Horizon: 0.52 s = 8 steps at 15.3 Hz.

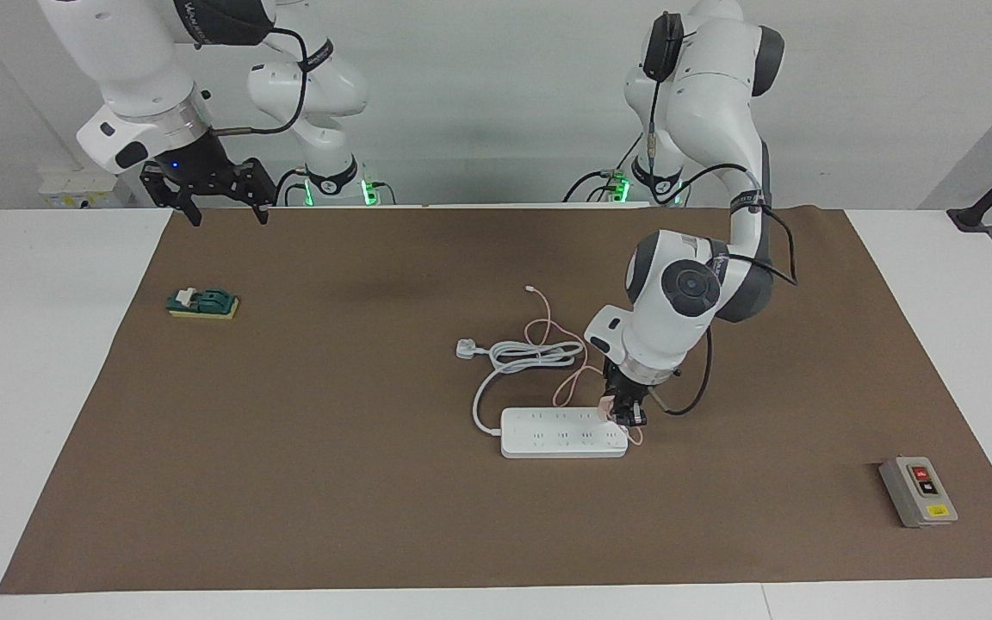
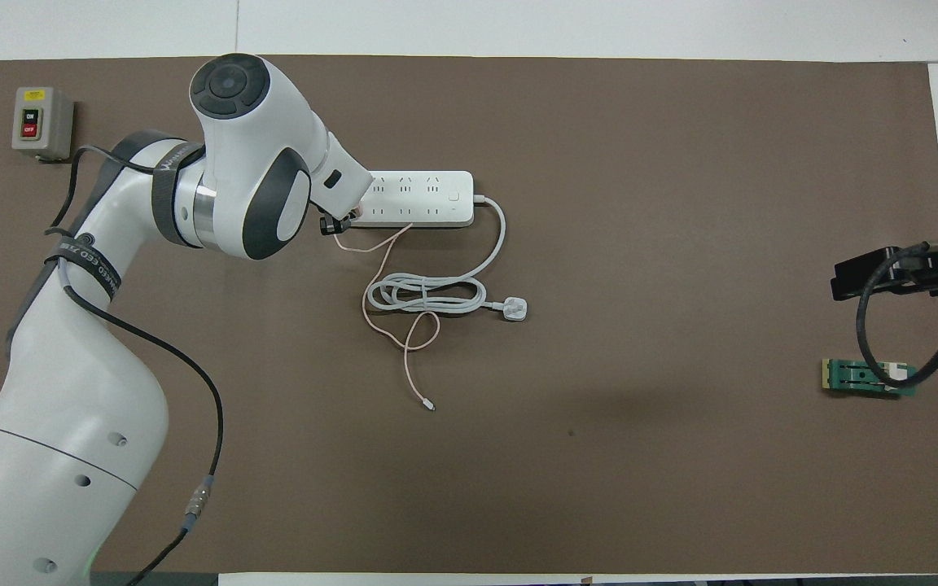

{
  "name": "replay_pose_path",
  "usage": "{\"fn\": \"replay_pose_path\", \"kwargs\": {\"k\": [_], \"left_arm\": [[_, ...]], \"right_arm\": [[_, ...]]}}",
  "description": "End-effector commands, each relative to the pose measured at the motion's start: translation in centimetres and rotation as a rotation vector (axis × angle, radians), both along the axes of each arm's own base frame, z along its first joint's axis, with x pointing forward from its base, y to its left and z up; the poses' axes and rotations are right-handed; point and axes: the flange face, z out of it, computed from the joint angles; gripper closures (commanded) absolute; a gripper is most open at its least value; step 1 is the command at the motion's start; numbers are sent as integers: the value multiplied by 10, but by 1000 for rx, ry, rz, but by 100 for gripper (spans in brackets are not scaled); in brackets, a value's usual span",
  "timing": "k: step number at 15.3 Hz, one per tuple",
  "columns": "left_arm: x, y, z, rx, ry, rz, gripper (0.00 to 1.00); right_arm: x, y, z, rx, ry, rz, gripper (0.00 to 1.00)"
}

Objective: Plug charger into power strip
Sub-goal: 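Press the charger down into the socket with the left gripper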

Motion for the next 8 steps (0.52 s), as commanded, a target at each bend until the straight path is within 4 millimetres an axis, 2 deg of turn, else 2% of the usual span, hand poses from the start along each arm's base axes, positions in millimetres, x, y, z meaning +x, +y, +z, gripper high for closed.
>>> {"fn": "replay_pose_path", "kwargs": {"k": [1,3,5,8], "left_arm": [[1,19,-74,-5,54,61,100],[2,20,-73,-8,45,45,100],[6,30,-73,-9,43,71,100],[5,30,-74,-9,43,78,100]], "right_arm": [[-3,-2,3,18,6,1,0],[-3,-2,3,18,6,1,0],[-3,-2,3,18,8,1,0],[-3,-2,3,18,8,1,0]]}}
